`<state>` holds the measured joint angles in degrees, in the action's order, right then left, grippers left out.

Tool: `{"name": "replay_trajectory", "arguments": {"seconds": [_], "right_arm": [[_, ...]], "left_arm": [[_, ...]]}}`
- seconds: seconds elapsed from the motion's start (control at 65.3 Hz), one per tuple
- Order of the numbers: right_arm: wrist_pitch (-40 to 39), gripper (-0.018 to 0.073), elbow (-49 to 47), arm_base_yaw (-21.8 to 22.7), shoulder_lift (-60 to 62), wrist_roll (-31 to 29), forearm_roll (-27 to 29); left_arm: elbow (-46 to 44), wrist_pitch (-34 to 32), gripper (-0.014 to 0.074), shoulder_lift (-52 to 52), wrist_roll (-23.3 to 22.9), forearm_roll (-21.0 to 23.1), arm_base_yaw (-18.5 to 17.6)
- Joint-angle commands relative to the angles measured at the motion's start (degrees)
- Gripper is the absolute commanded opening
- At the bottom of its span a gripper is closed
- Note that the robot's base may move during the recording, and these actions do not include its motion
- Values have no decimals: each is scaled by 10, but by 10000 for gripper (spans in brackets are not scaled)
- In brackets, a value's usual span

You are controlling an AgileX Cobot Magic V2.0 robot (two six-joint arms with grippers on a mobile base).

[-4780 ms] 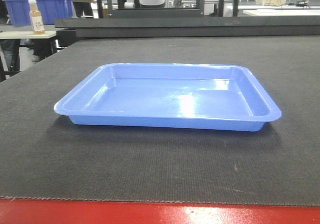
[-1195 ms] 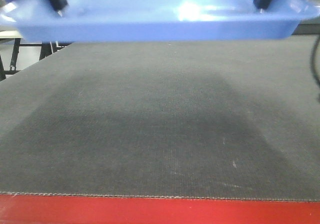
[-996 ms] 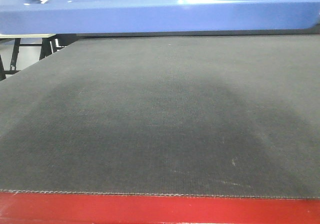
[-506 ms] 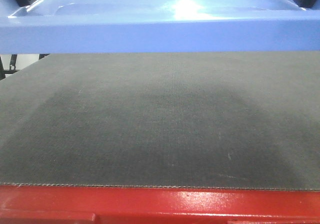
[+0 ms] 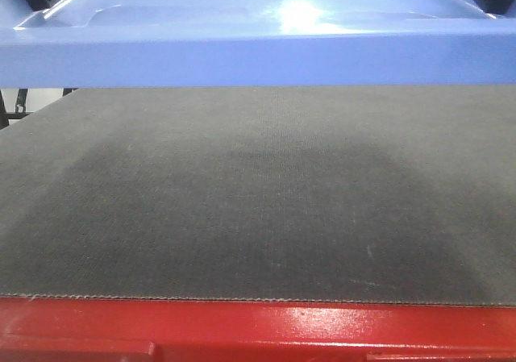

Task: Grab blue tray and place on right shelf
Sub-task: 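Hold the tray raised with both grippers while the base backs away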

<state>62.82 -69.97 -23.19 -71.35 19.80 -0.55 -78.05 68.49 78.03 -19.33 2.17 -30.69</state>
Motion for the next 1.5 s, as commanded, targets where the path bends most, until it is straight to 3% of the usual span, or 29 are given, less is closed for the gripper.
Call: {"name": "replay_trajectory", "arguments": {"seconds": [0.0, 1.486], "right_arm": [[-5, 56, -15, 4, 20, -14, -58], [-6, 56, -15, 4, 19, -14, -58]], "left_arm": [[-12, 52, -48, -20, 16, -45, -3], [-12, 52, -48, -19, 16, -30, -3]]}}
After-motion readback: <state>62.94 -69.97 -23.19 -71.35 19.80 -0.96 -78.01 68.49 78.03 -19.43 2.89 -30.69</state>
